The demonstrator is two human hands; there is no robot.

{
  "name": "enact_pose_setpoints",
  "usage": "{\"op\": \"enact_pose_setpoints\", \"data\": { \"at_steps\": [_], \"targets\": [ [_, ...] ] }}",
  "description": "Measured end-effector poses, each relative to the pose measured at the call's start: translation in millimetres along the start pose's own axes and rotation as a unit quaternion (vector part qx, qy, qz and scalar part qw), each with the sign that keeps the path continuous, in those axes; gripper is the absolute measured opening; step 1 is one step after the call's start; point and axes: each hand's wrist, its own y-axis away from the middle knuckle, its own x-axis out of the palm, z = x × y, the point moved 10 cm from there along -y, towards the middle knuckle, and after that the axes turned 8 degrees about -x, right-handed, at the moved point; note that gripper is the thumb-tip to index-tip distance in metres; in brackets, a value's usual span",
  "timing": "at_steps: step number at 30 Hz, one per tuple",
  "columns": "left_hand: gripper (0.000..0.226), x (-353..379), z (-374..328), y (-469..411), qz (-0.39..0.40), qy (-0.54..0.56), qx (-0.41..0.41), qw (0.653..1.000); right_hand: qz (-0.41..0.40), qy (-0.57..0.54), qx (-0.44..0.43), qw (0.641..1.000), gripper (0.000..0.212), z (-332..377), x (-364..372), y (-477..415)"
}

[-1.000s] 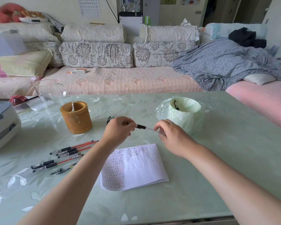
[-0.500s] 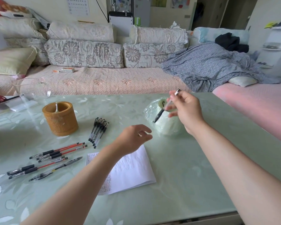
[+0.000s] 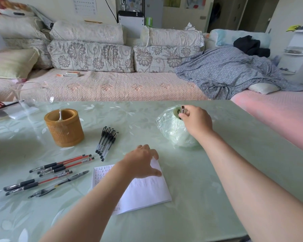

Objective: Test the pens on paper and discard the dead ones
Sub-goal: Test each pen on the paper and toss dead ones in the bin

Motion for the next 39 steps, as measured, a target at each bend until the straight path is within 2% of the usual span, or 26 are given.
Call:
{"op": "enact_pose_setpoints", "data": {
  "at_steps": [3, 6, 8, 10, 13, 16, 24, 28, 34, 39],
  "targets": [
    [0.06, 0.2, 0.7, 0.3, -0.002, 0.0, 0.001, 1.0, 0.027, 0.037, -0.017, 0.999, 0.035, 2.5, 10.0, -2.3],
    [0.058, 1.1, 1.5, 1.3, 0.0, 0.003, 0.001, 1.0, 0.018, 0.067, -0.044, 0.997, 0.043, 10.5, 8.4, -5.1],
    [0.056, 0.4, 2.0, 1.8, 0.002, 0.014, 0.003, 1.0, -0.015, 0.058, -0.074, 0.995, 0.038, 24.9, 1.4, -4.5],
    [0.053, -3.0, 4.1, 2.9, 0.001, 0.038, 0.001, 0.999, -0.026, -0.022, -0.087, 0.996, 0.023, 43.9, -1.7, -1.5],
    [0.048, -11.6, 14.9, 6.3, -0.002, 0.068, -0.015, 0.998, 0.056, -0.148, -0.079, 0.984, 0.008, 77.6, 16.0, 9.5],
    [0.044, -27.8, 37.5, 16.5, -0.019, 0.072, -0.044, 0.996, 0.15, -0.186, -0.091, 0.967, 0.006, 111.5, 45.7, 29.8],
    [0.026, -75.3, 128.9, 68.8, -0.064, 0.023, -0.127, 0.99, 0.316, -0.179, -0.163, 0.917, 0.008, 203.7, 119.2, 95.9],
    [0.027, -84.7, 178.5, 99.8, -0.035, -0.016, -0.184, 0.982, 0.362, -0.144, -0.204, 0.898, 0.017, 239.2, 144.6, 120.9],
    [0.033, -76.1, 213.7, 133.0, 0.014, -0.059, -0.21, 0.976, 0.352, -0.057, -0.303, 0.884, 0.023, 282.0, 166.7, 143.9],
    [0.035, -67.4, 227.2, 145.1, 0.03, -0.058, -0.222, 0.973, 0.299, -0.011, -0.38, 0.875, 0.021, 298.5, 167.7, 152.5]
  ]
}}
